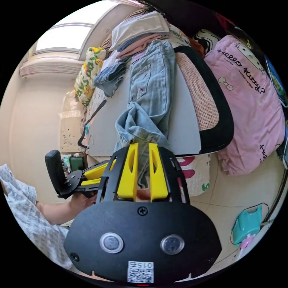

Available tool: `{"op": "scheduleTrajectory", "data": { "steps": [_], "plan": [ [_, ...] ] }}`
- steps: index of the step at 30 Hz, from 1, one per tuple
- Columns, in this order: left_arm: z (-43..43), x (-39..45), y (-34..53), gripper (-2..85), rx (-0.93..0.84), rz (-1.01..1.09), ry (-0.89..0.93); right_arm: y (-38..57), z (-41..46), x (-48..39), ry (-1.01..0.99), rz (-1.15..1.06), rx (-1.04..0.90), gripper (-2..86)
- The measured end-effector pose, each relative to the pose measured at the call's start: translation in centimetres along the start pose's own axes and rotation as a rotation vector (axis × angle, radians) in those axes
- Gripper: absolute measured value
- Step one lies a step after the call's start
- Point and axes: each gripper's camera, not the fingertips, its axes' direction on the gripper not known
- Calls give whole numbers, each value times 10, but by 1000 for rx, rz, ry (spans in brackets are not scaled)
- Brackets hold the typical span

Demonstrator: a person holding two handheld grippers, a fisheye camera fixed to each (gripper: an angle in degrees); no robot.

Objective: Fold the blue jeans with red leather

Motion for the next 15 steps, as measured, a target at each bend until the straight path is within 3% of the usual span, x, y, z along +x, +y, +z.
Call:
{"op": "scheduleTrajectory", "data": {
  "steps": [4, 10, 15],
  "plan": [
    [7, -5, 1, 139, -4, 10, -15, -2, 14, 12, -57, -1, -35, 128],
    [10, -15, 4, 139, 32, -20, -61, 9, 18, 13, -238, -35, -34, 61],
    [21, -38, 8, 143, -6, -127, -101, 20, -4, -24, -231, -215, -23, 51]
  ]
}}
